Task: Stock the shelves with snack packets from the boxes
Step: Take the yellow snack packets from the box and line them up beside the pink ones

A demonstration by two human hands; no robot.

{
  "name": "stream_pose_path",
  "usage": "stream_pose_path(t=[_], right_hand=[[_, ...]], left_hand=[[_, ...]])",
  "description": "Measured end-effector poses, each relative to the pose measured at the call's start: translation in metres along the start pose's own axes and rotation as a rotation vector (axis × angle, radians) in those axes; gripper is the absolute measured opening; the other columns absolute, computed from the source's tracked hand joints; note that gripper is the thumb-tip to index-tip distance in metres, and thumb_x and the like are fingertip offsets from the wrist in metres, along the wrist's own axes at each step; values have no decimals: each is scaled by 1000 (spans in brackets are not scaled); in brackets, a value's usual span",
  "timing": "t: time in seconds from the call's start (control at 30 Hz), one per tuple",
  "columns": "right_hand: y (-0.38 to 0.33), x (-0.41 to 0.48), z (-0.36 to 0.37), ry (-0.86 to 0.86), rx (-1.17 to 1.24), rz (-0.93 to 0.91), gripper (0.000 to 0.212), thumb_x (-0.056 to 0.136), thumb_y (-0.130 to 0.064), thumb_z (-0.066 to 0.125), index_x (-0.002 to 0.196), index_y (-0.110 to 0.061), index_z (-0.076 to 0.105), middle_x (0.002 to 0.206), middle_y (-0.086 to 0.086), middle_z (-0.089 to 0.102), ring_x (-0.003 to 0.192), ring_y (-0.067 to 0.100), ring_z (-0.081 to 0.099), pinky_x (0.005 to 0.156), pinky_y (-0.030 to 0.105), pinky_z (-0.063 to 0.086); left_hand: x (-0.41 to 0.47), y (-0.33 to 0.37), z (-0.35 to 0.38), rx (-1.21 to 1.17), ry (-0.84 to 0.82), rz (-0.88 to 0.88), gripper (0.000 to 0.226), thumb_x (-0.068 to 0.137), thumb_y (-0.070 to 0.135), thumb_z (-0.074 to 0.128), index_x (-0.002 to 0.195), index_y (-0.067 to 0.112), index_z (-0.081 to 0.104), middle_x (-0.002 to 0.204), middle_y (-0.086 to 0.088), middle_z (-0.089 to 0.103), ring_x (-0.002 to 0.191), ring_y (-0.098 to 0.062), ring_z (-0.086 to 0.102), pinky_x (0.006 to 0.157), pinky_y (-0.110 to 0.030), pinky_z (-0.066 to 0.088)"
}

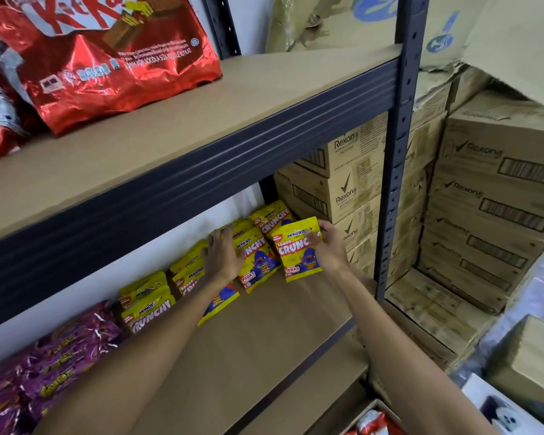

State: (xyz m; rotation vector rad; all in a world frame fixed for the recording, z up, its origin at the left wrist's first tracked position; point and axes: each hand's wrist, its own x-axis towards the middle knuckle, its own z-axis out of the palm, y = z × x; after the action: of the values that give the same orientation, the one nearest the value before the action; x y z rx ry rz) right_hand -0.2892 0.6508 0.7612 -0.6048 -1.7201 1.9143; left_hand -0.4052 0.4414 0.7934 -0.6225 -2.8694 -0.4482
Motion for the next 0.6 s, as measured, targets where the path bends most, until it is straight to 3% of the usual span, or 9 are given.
stream_pose_path(t=[0.13, 0.2, 0.3, 0.47, 0.6], right_hand=[[-6, 0, 5, -11, 2, -9, 8, 98, -18, 63, 99, -26, 61, 100, 2, 73, 93, 21, 72, 84, 45, 60], [-7, 1, 9, -14, -6, -19, 7, 98, -18, 64, 101, -25, 62, 99, 1, 73, 93, 21, 72, 83, 43, 60], [-8, 3, 11, -24, -14, -35, 14, 96, -17, 65, 97, -31, 63, 98, 0, 74, 90, 20, 73, 84, 46, 60], [-8, 2, 11, -34, -21, -48, 16, 96, -17, 66, 97, -32, 61, 101, 3, 74, 89, 19, 74, 83, 50, 60], [-2, 2, 7, -20, -70, -66, 25, 91, -26, 72, 110, -31, 57, 108, 2, 72, 92, 16, 73, 81, 49, 61]], left_hand=[[1, 19, -6, -131, 129, 200, 29, 98, 26, 58, 123, 13, 64, 124, -9, 60, 120, -27, 54, 103, -43, 37], [2, 34, -14, -291, 31, 297, 28, 99, 29, 58, 120, 11, 66, 118, -6, 66, 112, -19, 59, 95, -30, 45], [9, 59, -24, -423, -202, 296, 39, 97, 36, 61, 127, 10, 64, 114, -2, 68, 102, -10, 62, 73, -12, 47], [25, 75, -21, -349, -218, 298, 25, 96, 22, 65, 116, 8, 70, 113, -6, 71, 97, -10, 64, 68, -8, 42], [30, 76, -21, -352, -222, 258, 24, 95, 17, 65, 116, 6, 70, 113, -8, 70, 101, -16, 65, 73, -18, 46]])
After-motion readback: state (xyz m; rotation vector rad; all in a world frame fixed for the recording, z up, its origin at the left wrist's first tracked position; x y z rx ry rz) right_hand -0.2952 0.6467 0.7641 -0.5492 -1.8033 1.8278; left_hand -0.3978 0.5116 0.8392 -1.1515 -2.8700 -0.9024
